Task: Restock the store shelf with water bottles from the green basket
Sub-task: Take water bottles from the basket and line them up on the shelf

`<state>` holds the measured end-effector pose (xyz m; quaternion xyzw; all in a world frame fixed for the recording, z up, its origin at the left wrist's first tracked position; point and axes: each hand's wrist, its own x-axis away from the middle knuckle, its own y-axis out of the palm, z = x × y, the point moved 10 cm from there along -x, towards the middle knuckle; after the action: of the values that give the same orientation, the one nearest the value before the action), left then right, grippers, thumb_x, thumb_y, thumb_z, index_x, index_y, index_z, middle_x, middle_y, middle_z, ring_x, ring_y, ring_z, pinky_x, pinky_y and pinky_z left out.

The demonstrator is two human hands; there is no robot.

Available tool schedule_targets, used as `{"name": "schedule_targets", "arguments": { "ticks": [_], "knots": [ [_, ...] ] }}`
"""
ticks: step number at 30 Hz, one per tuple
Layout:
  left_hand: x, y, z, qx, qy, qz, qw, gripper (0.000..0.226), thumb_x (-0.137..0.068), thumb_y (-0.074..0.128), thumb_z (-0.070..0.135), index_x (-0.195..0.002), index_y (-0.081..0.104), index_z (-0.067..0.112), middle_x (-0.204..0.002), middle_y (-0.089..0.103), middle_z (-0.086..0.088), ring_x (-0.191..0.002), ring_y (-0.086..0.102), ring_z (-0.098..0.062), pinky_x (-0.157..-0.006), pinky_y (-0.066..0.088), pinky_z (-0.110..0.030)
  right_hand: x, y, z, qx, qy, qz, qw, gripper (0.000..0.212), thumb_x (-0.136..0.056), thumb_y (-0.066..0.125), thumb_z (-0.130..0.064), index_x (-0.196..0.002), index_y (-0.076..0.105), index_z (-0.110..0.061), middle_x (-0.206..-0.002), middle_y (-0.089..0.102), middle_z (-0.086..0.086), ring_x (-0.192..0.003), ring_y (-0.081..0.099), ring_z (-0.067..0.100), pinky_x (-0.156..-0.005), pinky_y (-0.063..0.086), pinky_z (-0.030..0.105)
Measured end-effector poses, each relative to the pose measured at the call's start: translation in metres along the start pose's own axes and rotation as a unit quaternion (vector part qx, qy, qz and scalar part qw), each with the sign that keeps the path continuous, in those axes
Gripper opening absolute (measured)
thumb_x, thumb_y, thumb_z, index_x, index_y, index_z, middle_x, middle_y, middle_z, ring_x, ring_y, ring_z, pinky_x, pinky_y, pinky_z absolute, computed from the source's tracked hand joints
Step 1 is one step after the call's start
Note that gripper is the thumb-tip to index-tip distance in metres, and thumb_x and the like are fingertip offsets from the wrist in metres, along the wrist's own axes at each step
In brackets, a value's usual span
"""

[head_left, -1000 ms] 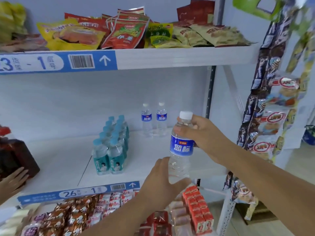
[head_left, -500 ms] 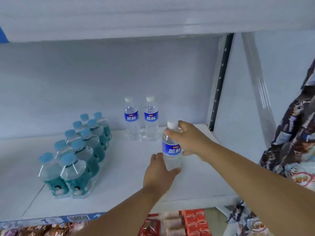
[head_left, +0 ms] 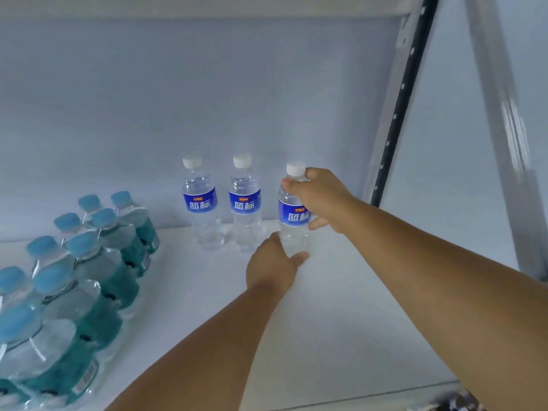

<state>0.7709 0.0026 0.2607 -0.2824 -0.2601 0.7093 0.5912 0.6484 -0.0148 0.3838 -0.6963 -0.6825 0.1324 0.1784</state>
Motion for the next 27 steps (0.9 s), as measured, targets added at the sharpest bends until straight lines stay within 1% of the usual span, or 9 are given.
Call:
{"name": "schedule_targets", "arguments": {
  "ticks": [3, 6, 11, 13, 16, 19, 22, 25, 27],
  "knots": [
    [-0.017, 0.004, 0.0, -0.024, -0.002, 0.001, 1.0, 0.051, -0.087, 0.07, 0.054, -0.129, 0.055, 0.029, -0.122, 0.069, 0.006, -0.113, 0.066, -0.022, -0.093, 0.053, -0.037, -0.016, -0.002, 0.0, -0.005, -0.002, 0.016, 1.0, 0.023, -0.093, 0.066, -0.038, -0.11, 0.055, -0.028, -0.115, 0.065, 0.002, -0.104, 0.067, 0.028, -0.085, 0.061, 0.054],
    [-0.028, 0.007, -0.002, -0.016, -0.012, 0.001, 1.0, 0.048, -0.087, 0.069, 0.051, -0.128, 0.056, 0.03, -0.119, 0.07, 0.007, -0.112, 0.065, -0.021, -0.089, 0.052, -0.035, -0.025, -0.001, -0.003, -0.001, -0.009, 0.021, 1.0, 0.022, -0.093, 0.066, -0.037, -0.109, 0.054, -0.028, -0.113, 0.064, 0.002, -0.104, 0.066, 0.028, -0.084, 0.061, 0.054],
    [-0.041, 0.013, -0.009, -0.003, -0.031, -0.019, 0.999, 0.047, -0.087, 0.07, 0.051, -0.127, 0.056, 0.031, -0.119, 0.069, 0.008, -0.11, 0.065, -0.019, -0.09, 0.052, -0.034, -0.035, 0.002, 0.0, -0.008, -0.004, 0.032, 0.999, 0.021, -0.094, 0.065, -0.038, -0.107, 0.052, -0.03, -0.11, 0.063, 0.0, -0.1, 0.063, 0.026, -0.084, 0.061, 0.053],
    [-0.046, 0.013, -0.007, -0.003, -0.025, -0.029, 0.999, 0.046, -0.086, 0.07, 0.051, -0.126, 0.057, 0.033, -0.117, 0.07, 0.01, -0.104, 0.064, -0.015, -0.085, 0.049, -0.032, -0.038, 0.001, 0.0, -0.011, -0.004, 0.039, 0.999, 0.021, -0.093, 0.066, -0.038, -0.107, 0.052, -0.03, -0.108, 0.061, -0.001, -0.1, 0.062, 0.025, -0.084, 0.061, 0.053],
    [-0.052, 0.009, -0.005, -0.006, -0.019, -0.033, 0.999, 0.043, -0.085, 0.071, 0.052, -0.122, 0.058, 0.033, -0.113, 0.069, 0.012, -0.092, 0.057, -0.011, -0.079, 0.044, -0.029, -0.041, 0.001, -0.003, -0.008, -0.004, 0.039, 0.999, 0.021, -0.093, 0.065, -0.038, -0.106, 0.052, -0.03, -0.105, 0.06, -0.001, -0.099, 0.062, 0.026, -0.084, 0.061, 0.052],
    [-0.054, 0.007, -0.006, -0.001, -0.019, -0.031, 0.999, 0.042, -0.087, 0.071, 0.051, -0.122, 0.058, 0.032, -0.11, 0.068, 0.013, -0.09, 0.055, -0.01, -0.078, 0.043, -0.028, -0.043, 0.005, -0.008, -0.005, -0.012, 0.038, 0.999, 0.019, -0.093, 0.064, -0.039, -0.105, 0.053, -0.03, -0.104, 0.062, -0.001, -0.097, 0.064, 0.027, -0.083, 0.062, 0.051],
    [-0.052, 0.007, -0.006, 0.021, -0.024, -0.025, 0.999, 0.041, -0.089, 0.073, 0.046, -0.121, 0.058, 0.026, -0.103, 0.061, 0.013, -0.091, 0.053, -0.011, -0.079, 0.041, -0.027, -0.043, 0.008, -0.009, -0.005, -0.012, 0.039, 0.999, 0.021, -0.092, 0.064, -0.039, -0.107, 0.052, -0.03, -0.108, 0.063, 0.0, -0.099, 0.065, 0.028, -0.082, 0.061, 0.049],
    [-0.047, 0.011, -0.006, 0.03, -0.021, -0.029, 0.999, 0.04, -0.089, 0.072, 0.046, -0.119, 0.062, 0.021, -0.105, 0.066, 0.007, -0.092, 0.054, -0.011, -0.078, 0.041, -0.026, -0.043, 0.006, -0.008, -0.007, -0.01, 0.043, 0.999, 0.021, -0.092, 0.064, -0.039, -0.108, 0.053, -0.031, -0.11, 0.064, 0.002, -0.101, 0.065, 0.029, -0.082, 0.061, 0.05],
    [-0.041, 0.011, -0.012, 0.024, -0.019, -0.031, 0.999, 0.036, -0.089, 0.071, 0.047, -0.113, 0.063, 0.021, -0.102, 0.067, 0.006, -0.092, 0.06, -0.014, -0.078, 0.045, -0.027, -0.044, 0.006, -0.007, -0.009, -0.007, 0.041, 0.999, 0.022, -0.093, 0.064, -0.038, -0.108, 0.051, -0.03, -0.11, 0.062, 0.002, -0.101, 0.064, 0.029, -0.084, 0.061, 0.05]
  ]
}}
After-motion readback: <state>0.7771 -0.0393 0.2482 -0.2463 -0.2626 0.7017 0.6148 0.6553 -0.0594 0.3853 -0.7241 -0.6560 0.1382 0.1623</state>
